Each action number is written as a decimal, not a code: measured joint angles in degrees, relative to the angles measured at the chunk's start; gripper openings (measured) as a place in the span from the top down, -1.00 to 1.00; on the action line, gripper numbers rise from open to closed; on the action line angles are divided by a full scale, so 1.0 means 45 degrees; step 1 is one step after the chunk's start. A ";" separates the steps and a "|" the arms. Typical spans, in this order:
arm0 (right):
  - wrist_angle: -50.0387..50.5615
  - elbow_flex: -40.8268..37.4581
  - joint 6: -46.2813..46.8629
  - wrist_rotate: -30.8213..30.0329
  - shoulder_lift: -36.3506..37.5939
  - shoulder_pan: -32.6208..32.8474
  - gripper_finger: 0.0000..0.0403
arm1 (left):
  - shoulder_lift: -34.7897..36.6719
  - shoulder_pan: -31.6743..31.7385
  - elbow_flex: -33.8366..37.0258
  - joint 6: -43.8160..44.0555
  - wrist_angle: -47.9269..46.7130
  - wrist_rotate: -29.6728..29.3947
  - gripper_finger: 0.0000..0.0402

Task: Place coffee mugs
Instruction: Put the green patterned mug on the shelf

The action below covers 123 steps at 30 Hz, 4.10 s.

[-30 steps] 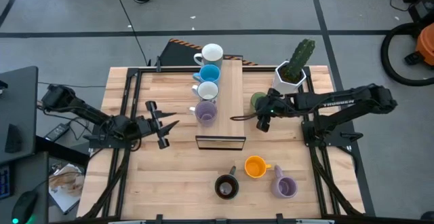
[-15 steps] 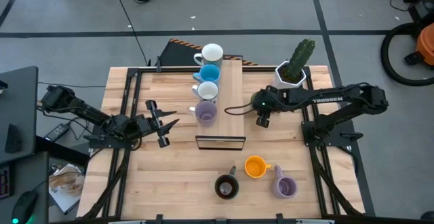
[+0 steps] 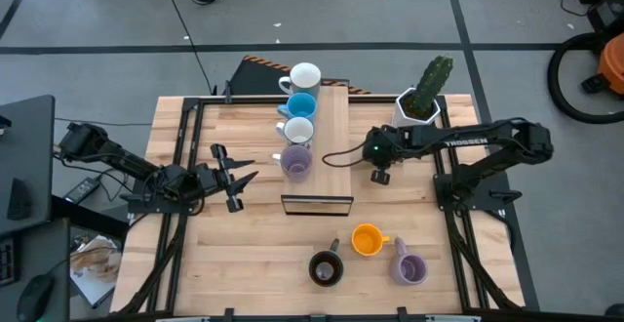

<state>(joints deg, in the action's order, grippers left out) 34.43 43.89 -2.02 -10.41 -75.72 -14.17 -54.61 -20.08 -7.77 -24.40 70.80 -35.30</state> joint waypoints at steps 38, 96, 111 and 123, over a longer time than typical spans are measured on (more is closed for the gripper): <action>0.3558 0.8316 -0.7550 0.1924 -0.1318 -0.2409 0.83 | -0.0002 0.0005 0.0000 0.0609 -0.0117 -0.0106 0.29; 0.3892 1.1903 -0.7561 0.0815 -0.5097 -0.3573 0.19 | -0.0005 0.0006 0.0000 0.1257 -0.0742 -0.0142 0.29; 0.3915 1.1898 -0.7562 -0.1066 -0.5077 -0.2598 0.08 | -0.0005 0.0005 0.0000 0.0947 -0.0766 -0.0144 0.29; 0.3782 1.1893 -0.6922 -0.1674 -0.5077 -0.2623 0.08 | -0.0005 0.0005 0.0000 0.0947 -0.0780 -0.0142 0.29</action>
<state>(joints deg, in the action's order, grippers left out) 51.45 97.41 -33.17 -17.94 -98.56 -25.98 -54.63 -20.05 -7.77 -20.14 67.29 -35.94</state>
